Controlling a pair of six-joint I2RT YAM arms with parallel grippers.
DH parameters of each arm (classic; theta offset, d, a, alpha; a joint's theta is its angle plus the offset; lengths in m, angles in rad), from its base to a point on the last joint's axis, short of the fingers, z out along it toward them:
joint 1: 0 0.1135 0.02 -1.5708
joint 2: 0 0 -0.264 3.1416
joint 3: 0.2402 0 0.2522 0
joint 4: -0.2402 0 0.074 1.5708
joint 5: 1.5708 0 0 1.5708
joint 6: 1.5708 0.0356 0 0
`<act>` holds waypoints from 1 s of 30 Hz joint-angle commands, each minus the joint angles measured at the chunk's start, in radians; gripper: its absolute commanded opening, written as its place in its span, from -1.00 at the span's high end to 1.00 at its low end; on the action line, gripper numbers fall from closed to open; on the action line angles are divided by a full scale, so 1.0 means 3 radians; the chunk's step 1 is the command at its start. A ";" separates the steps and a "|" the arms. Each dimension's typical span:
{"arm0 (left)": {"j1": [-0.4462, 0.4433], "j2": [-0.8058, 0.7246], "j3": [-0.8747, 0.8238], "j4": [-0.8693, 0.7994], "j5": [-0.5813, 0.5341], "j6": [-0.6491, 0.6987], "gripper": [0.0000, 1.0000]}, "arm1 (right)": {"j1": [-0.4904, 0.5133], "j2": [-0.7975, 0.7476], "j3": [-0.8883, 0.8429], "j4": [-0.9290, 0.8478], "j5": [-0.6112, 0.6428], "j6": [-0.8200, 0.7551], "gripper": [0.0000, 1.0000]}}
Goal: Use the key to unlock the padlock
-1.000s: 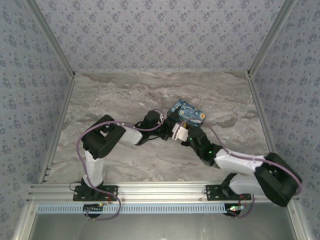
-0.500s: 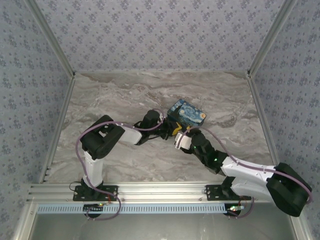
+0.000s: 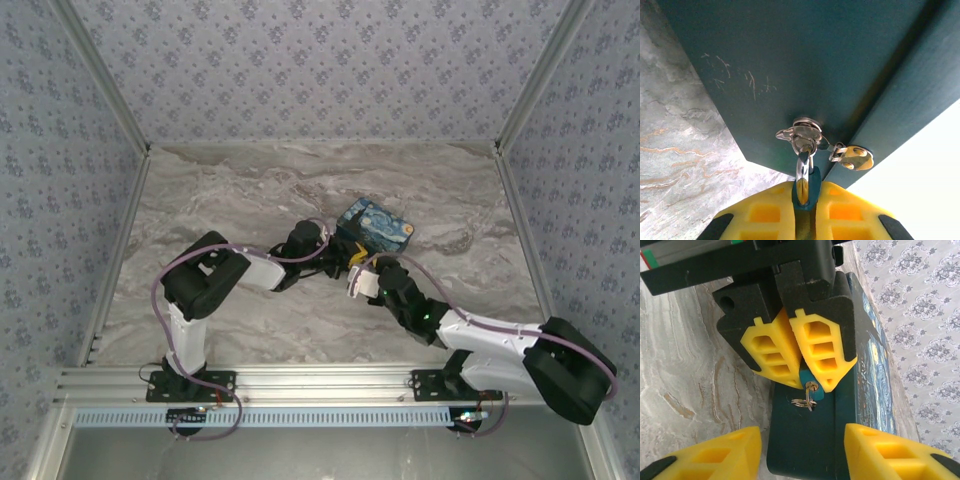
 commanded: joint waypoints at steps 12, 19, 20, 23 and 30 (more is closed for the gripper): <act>-0.0026 -0.0030 -0.0002 0.0309 -0.0016 -0.0074 1.00 | -0.0080 0.0230 0.0264 -0.0034 -0.0070 0.0026 0.34; -0.0027 -0.0025 -0.0008 0.0321 -0.0012 -0.0084 1.00 | -0.0090 0.0347 0.0289 0.0032 -0.0044 0.0051 0.45; -0.0025 -0.0023 -0.0007 0.0319 -0.0012 -0.0083 1.00 | -0.0096 0.0363 0.0299 0.0046 -0.0043 0.0050 0.46; -0.0027 -0.0023 -0.0006 0.0321 -0.0012 -0.0084 1.00 | -0.0118 0.0394 0.0319 0.0088 -0.0053 0.0044 0.47; -0.0028 -0.0025 -0.0013 0.0328 -0.0016 -0.0084 1.00 | -0.0156 0.0445 0.0390 0.0139 -0.0074 0.0026 0.54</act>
